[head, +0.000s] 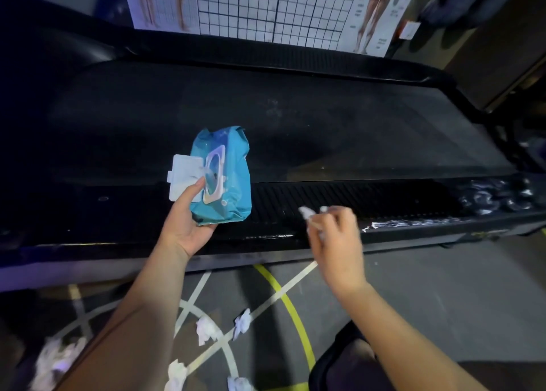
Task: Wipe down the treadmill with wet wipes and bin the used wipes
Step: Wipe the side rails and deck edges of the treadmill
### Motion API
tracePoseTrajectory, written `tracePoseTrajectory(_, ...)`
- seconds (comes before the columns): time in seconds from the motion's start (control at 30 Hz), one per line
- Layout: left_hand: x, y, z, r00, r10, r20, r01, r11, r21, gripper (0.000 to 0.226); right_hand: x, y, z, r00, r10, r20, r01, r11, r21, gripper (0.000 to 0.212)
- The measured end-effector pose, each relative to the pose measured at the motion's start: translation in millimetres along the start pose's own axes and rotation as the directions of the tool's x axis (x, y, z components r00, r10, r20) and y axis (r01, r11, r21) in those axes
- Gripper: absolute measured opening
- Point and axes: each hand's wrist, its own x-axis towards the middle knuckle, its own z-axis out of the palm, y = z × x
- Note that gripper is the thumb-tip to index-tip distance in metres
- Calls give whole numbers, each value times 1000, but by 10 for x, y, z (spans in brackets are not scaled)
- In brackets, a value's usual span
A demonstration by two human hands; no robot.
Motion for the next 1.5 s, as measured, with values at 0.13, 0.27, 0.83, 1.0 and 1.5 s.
tracePoseTrajectory(0.13, 1, 2, 0, 1000, 3, -1, -3, 1000, 16, 43, -228, -400, 356, 928, -266, 260, 238, 962, 132, 39)
tracePoseTrajectory(0.27, 23, -13, -17, 1000, 11, 6, -11, 1000, 20, 50, -466, -258, 479, 915, -330, 234, 299, 941, 158, 63)
tracePoseTrajectory(0.83, -5, -27, 17, 1000, 12, 16, -13, 998, 54, 20, -452, 924, -174, 943, 317, -99, -312, 948, 65, 56)
tracePoseTrajectory(1.0, -3, -27, 38, 999, 23, 40, -27, 995, 94, 25, -313, 591, -29, 965, 189, -179, -171, 979, 114, 52)
tracePoseTrajectory(1.5, 38, -75, 29, 999, -7, 50, -9, 949, 316, 22, -429, 1003, -37, 952, 266, 155, -239, 956, -169, 113)
